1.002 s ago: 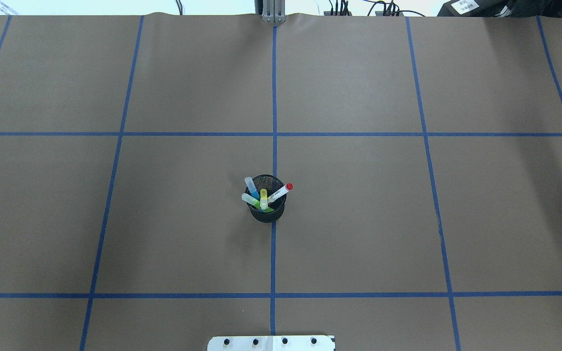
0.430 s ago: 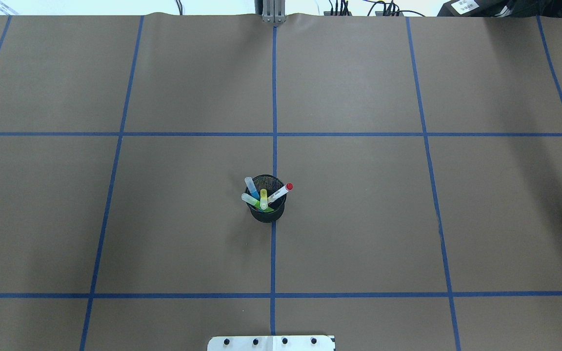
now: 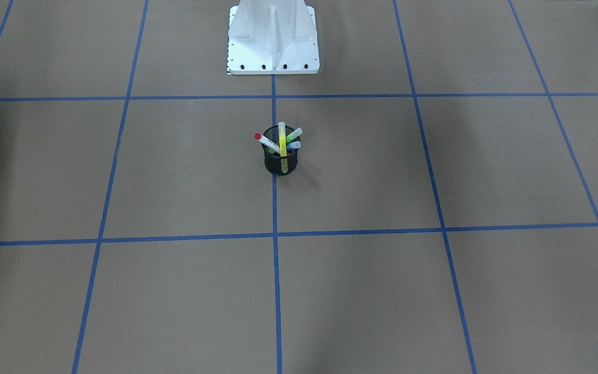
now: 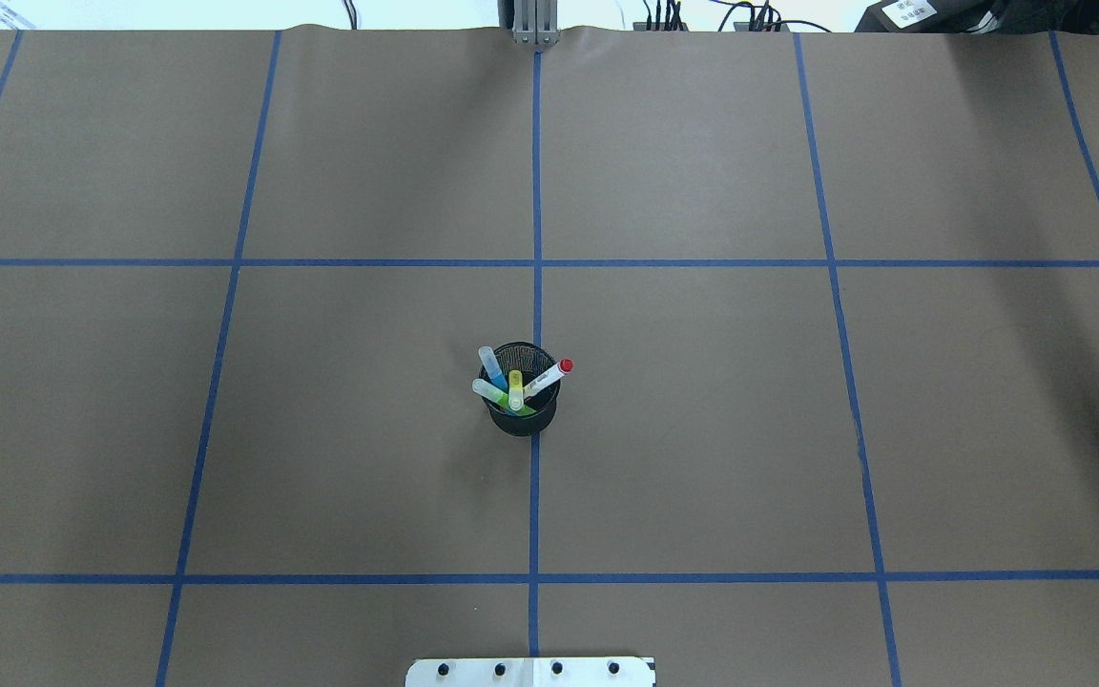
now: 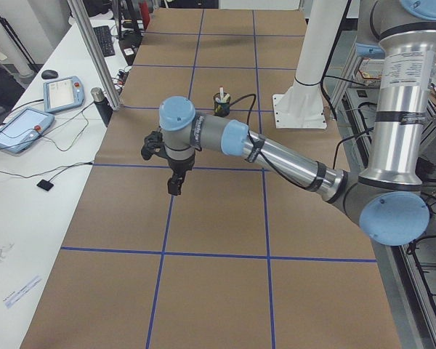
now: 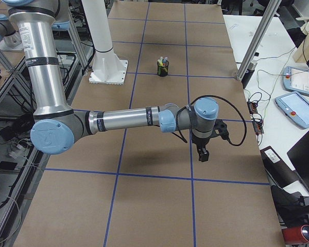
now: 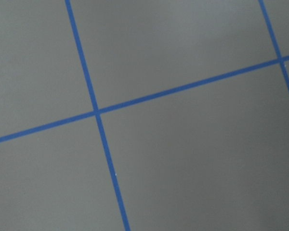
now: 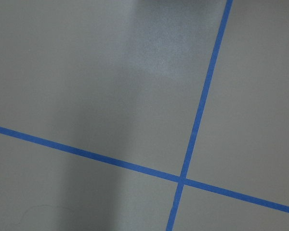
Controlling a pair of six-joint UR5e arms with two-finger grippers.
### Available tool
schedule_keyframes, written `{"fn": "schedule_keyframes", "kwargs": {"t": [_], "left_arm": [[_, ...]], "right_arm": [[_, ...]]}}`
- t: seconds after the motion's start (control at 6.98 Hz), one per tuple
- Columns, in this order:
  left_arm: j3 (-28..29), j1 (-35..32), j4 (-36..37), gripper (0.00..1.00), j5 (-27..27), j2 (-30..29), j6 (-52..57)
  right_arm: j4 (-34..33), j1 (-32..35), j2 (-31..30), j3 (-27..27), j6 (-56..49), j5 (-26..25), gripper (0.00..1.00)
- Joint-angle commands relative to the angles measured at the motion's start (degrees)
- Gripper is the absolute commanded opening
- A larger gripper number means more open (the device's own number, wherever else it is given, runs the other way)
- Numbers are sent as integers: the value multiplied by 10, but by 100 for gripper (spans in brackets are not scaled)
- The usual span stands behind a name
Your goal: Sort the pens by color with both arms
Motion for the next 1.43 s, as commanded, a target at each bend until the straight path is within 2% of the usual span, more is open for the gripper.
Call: {"fn": "schedule_keyframes", "kwargs": {"t": [0.0, 0.29, 0.43, 0.57, 0.72, 0.86, 1.0, 1.29], "left_arm": [[31, 89, 122, 99, -36, -138, -24], [33, 173, 132, 99, -38, -193, -117], [13, 175, 130, 99, -33, -178, -117], [-16, 172, 128, 99, -30, -123, -78], [-11, 148, 130, 99, -29, -114, -29], [-14, 145, 129, 99, -28, -102, -26], [-17, 139, 128, 99, -24, -93, -24], [-18, 128, 127, 99, -21, -82, -22]], "right_arm": [[2, -7, -1, 0, -2, 5, 99], [1, -24, 0, 3, 0, 8, 99], [-5, -46, 23, 16, 10, 26, 98], [-8, -92, 95, 20, 145, 34, 98], [-22, -153, 126, 54, 263, 39, 98], [-26, -206, 141, 92, 347, 39, 98], [-27, -251, 179, 100, 452, 33, 98], [-27, -285, 216, 109, 575, 20, 98]]}}
